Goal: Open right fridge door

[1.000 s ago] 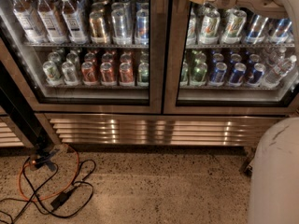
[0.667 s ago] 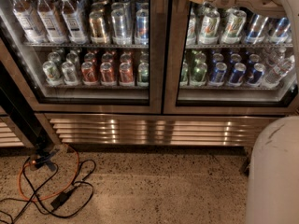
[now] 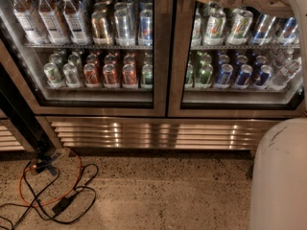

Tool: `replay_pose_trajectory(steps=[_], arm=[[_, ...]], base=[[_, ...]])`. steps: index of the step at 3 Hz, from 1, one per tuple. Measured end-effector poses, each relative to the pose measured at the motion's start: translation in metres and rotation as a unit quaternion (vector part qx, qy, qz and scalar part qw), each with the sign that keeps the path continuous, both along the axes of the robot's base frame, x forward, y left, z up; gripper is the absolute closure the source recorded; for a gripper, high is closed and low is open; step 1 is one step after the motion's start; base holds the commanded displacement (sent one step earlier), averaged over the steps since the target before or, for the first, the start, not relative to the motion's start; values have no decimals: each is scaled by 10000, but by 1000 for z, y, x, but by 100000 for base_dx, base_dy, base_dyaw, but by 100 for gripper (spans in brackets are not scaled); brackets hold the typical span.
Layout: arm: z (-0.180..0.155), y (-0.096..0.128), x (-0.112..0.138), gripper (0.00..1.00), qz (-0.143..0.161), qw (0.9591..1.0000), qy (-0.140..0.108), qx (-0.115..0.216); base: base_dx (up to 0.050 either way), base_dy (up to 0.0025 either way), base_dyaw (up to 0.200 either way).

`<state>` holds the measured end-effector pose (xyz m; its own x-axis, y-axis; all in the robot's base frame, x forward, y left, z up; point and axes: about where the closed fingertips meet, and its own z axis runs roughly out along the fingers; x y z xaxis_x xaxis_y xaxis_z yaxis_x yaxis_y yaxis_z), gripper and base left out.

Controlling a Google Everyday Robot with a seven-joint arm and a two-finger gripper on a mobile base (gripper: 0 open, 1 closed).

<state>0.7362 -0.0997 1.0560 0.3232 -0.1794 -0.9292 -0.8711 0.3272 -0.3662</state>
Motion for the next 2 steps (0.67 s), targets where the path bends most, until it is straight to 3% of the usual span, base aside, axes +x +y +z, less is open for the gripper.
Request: replay_pose_trajectory(steps=[2], arm=[[0, -5, 4, 11, 3, 10000, 1, 2]], base=[[0, 0, 0]])
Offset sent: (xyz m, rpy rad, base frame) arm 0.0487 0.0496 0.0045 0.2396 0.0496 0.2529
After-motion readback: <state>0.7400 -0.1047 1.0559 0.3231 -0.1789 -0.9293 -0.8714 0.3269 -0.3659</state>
